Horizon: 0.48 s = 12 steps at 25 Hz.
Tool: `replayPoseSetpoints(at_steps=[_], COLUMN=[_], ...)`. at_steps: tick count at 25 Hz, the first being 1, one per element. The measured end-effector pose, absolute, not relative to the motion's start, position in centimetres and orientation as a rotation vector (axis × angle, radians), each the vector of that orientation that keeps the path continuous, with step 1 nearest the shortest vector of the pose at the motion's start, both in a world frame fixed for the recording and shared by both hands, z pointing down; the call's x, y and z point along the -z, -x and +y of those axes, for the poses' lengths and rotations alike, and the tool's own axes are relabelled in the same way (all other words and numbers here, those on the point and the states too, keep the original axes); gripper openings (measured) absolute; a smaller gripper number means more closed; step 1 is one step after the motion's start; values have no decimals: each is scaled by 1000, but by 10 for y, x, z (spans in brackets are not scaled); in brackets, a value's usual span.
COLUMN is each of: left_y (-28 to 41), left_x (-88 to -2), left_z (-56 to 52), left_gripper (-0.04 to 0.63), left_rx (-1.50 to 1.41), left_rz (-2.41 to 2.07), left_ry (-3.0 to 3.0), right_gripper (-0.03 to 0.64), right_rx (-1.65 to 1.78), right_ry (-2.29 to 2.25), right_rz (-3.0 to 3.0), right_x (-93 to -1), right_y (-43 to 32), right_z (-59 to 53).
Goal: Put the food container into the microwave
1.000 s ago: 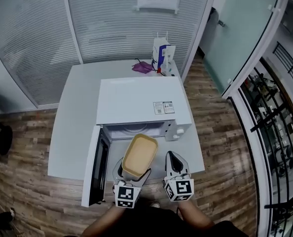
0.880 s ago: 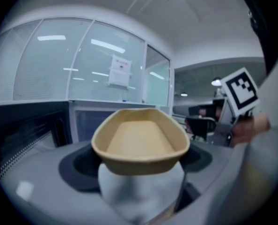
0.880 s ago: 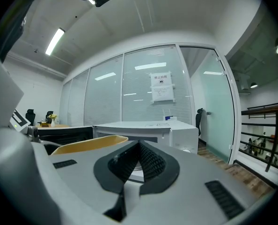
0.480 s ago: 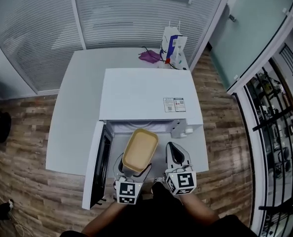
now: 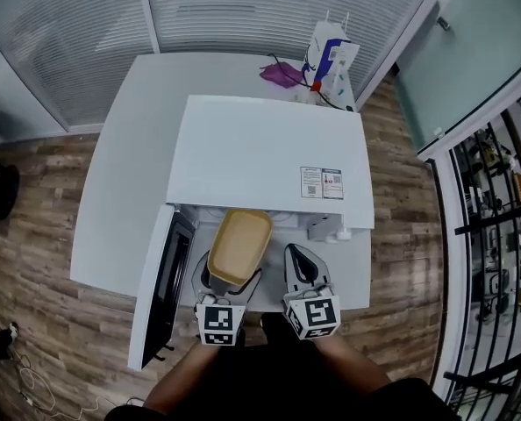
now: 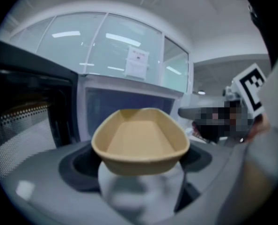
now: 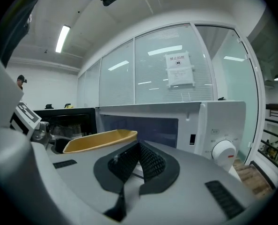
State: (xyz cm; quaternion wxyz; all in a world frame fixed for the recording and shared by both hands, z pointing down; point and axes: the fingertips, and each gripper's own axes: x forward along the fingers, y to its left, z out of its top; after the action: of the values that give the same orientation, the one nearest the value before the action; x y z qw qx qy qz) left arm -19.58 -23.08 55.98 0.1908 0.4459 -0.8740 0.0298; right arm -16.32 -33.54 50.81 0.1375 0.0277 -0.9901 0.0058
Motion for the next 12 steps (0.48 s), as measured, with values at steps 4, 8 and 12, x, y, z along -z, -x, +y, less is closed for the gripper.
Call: replayPoseSetpoints(at_steps=[4,8,12], left_y=[215,233,249], left_x=[-573,-585,-592], left_z=[-238,-247,-257], left_gripper=[503,503,503], left_rx=[-127,-159,-169], left_rz=[-2471,-2490,-2506], left_ry=[-1220,-1178,-1147], right_gripper=[5,5,5], right_rx=[-22,-14,-21], right_ry=[-32,-2,20], right_rz=[-2851,-2838,-2823], right_x=[-518,-527,-536], right_y=[174,184,193], right_z=[-336,-341,-345])
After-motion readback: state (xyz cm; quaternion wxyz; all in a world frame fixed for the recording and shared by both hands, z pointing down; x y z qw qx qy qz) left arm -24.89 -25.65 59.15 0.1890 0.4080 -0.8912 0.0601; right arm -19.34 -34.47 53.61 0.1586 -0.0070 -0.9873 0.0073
